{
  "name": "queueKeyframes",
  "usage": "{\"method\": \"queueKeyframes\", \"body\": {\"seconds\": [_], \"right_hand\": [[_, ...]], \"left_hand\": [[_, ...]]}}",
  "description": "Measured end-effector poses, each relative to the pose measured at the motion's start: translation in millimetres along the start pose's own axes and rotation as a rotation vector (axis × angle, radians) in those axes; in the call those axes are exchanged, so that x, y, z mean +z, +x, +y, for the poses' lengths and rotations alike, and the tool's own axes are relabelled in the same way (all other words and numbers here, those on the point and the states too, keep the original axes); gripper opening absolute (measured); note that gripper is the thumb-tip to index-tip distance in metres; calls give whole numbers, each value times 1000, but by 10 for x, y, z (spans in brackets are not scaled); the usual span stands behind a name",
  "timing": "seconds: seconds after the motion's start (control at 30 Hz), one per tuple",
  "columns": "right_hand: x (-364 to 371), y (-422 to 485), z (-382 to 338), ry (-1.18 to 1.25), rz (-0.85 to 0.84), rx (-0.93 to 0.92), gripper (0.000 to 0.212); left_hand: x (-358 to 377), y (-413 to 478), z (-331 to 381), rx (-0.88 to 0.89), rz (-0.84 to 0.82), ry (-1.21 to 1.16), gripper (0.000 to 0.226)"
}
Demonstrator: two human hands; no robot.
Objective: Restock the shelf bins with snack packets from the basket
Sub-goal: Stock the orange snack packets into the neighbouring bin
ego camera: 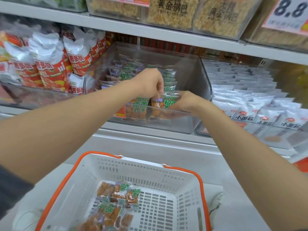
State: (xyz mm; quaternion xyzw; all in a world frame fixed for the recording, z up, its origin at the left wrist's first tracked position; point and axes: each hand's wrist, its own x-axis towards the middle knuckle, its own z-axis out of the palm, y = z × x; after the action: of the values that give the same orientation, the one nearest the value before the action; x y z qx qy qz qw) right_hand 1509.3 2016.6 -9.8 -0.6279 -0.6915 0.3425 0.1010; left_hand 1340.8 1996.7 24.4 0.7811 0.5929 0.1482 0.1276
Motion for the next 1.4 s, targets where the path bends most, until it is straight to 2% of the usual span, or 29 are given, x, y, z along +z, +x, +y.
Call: {"method": "queueKeyframes", "body": {"seconds": [0.07, 0.17, 0.27, 0.37, 0.4, 0.43, 0.5, 0.57, 0.7, 0.77, 0.83, 0.9, 0.93, 1.03, 1.1, 1.17, 1.27, 1.4], "right_hand": [[16, -19, 8, 7, 30, 12, 67], [66, -7, -36, -92, 52, -2, 86], [76, 3, -73, -82, 10, 39, 93], [31, 1, -48, -16, -68, 105, 120], [10, 6, -42, 40, -96, 127, 121], [-2, -3, -51, 94, -120, 141, 104], [-42, -77, -86, 146, -158, 165, 51], [-78, -122, -80, 143, -146, 152, 27], [-130, -169, -55, 237, -3, 79, 21], [-138, -202, -33, 173, 116, 17, 42], [-95, -271, -26, 77, 278, -134, 49], [10, -420, -43, 44, 464, -362, 41], [83, -519, -55, 31, 533, -481, 35], [378, -818, -75, 19, 601, -709, 18], [652, -971, -17, 50, 557, -723, 12], [979, -1079, 134, 45, 458, -635, 12], [1480, -1177, 487, 13, 245, -443, 10], [2037, -1174, 879, -154, -104, -338, 10]], "left_hand": [[1, 6, 4, 30, 20, -5, 15], [32, 5, -53, 32, -30, -2, 16], [41, -11, -90, 9, -20, -19, 12], [27, -23, -83, 10, 26, -39, 9], [24, -28, -81, 10, 35, -24, 10], [23, -32, -86, 5, 36, -4, 9], [26, -42, -101, -14, 30, 14, 9], [21, -61, -123, -32, 28, -3, 8], [21, -176, -139, -70, 96, -42, 13], [46, -273, -126, -88, 197, -28, 18], [66, -404, -80, -74, 334, -12, 14], [83, -571, 6, -47, 448, -30, 6], [103, -666, 52, -43, 490, -49, 10], [220, -995, 136, -87, 497, -137, 16], [383, -1239, 92, -121, 416, -162, 19], [570, -1483, -43, -181, 322, -152, 22], [917, -1825, -342, -259, 149, -88, 22], [1481, -2200, -777, -386, -85, -37, 13]]}}
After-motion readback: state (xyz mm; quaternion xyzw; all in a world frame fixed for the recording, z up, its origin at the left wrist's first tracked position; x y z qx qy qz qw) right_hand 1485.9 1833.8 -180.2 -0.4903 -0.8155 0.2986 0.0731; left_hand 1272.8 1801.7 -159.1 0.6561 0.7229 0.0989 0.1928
